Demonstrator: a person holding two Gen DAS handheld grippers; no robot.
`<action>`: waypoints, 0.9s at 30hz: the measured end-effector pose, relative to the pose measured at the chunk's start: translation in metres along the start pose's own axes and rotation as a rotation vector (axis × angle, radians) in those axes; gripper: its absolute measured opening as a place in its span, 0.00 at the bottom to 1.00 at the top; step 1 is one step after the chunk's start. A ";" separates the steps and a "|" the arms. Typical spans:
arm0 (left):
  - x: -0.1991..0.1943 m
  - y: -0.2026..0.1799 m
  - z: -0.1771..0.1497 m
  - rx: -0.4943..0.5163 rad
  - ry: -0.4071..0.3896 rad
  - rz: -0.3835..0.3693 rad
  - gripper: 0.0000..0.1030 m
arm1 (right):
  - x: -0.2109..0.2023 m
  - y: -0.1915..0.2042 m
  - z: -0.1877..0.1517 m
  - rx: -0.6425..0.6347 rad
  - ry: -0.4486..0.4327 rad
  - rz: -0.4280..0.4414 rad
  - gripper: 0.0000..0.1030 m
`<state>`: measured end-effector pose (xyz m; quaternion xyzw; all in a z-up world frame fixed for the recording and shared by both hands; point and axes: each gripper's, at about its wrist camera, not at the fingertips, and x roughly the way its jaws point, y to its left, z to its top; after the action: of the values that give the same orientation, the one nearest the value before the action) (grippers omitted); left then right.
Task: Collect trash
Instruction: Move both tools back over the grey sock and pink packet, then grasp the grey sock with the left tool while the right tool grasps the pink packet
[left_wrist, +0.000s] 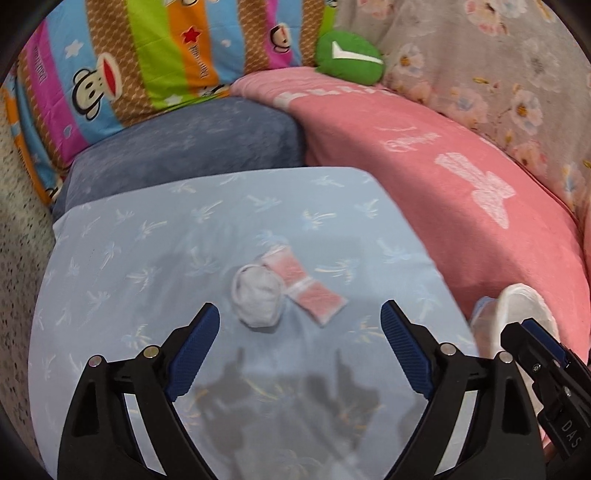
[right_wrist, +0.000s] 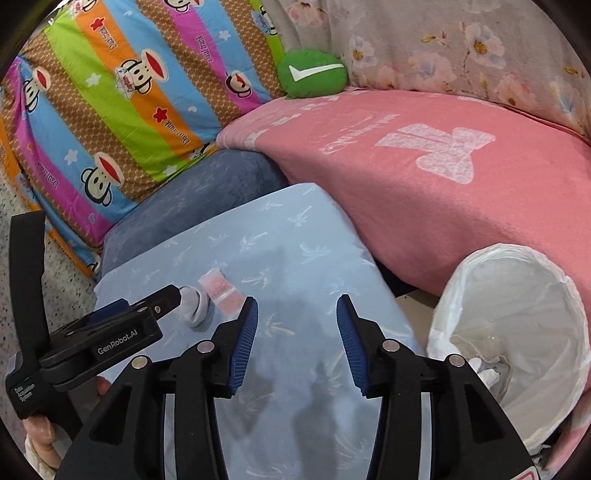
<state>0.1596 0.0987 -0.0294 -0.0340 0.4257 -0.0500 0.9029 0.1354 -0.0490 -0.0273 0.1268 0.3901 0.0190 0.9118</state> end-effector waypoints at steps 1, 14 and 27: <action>0.006 0.006 0.000 -0.010 0.011 0.005 0.83 | 0.009 0.005 0.000 -0.010 0.013 0.002 0.43; 0.063 0.045 0.007 -0.110 0.087 -0.041 0.79 | 0.101 0.050 -0.002 -0.088 0.133 0.029 0.45; 0.072 0.066 0.002 -0.156 0.115 -0.143 0.29 | 0.162 0.071 -0.009 -0.118 0.199 0.036 0.45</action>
<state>0.2104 0.1561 -0.0906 -0.1317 0.4758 -0.0828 0.8657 0.2461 0.0431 -0.1299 0.0773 0.4747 0.0709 0.8739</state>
